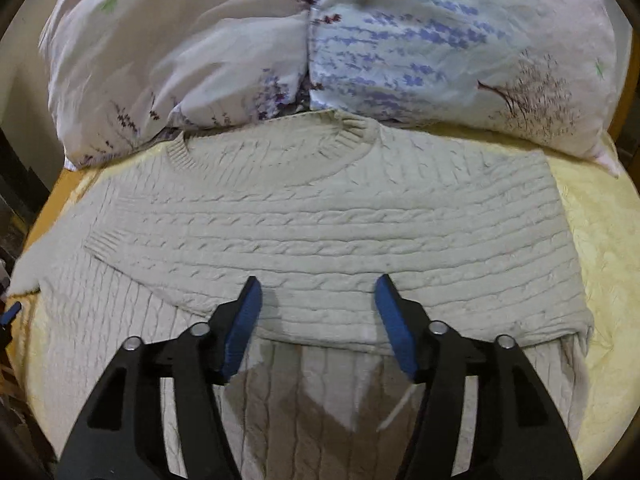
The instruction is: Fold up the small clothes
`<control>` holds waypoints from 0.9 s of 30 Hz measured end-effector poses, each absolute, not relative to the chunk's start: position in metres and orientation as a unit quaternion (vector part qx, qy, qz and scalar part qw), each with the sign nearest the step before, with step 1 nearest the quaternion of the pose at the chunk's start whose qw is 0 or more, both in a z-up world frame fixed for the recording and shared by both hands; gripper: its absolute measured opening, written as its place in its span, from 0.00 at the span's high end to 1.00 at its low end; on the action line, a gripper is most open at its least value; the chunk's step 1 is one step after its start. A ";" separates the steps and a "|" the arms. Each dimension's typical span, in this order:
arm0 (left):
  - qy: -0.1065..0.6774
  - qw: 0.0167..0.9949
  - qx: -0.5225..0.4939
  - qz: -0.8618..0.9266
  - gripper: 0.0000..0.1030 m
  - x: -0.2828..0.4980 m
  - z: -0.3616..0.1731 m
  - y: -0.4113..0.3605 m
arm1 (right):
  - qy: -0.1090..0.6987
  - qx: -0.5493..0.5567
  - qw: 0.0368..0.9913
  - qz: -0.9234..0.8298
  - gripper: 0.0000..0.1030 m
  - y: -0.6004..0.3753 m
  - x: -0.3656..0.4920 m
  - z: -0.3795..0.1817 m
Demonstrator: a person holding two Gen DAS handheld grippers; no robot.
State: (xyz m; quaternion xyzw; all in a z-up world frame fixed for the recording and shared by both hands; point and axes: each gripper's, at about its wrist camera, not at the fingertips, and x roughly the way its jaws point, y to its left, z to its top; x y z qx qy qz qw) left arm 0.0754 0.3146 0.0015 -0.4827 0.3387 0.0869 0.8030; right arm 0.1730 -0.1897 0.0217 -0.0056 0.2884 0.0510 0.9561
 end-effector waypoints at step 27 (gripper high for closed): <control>0.253 0.860 -0.436 0.077 0.95 0.129 0.052 0.318 | 0.279 0.061 0.956 0.065 0.37 -0.221 0.156 0.026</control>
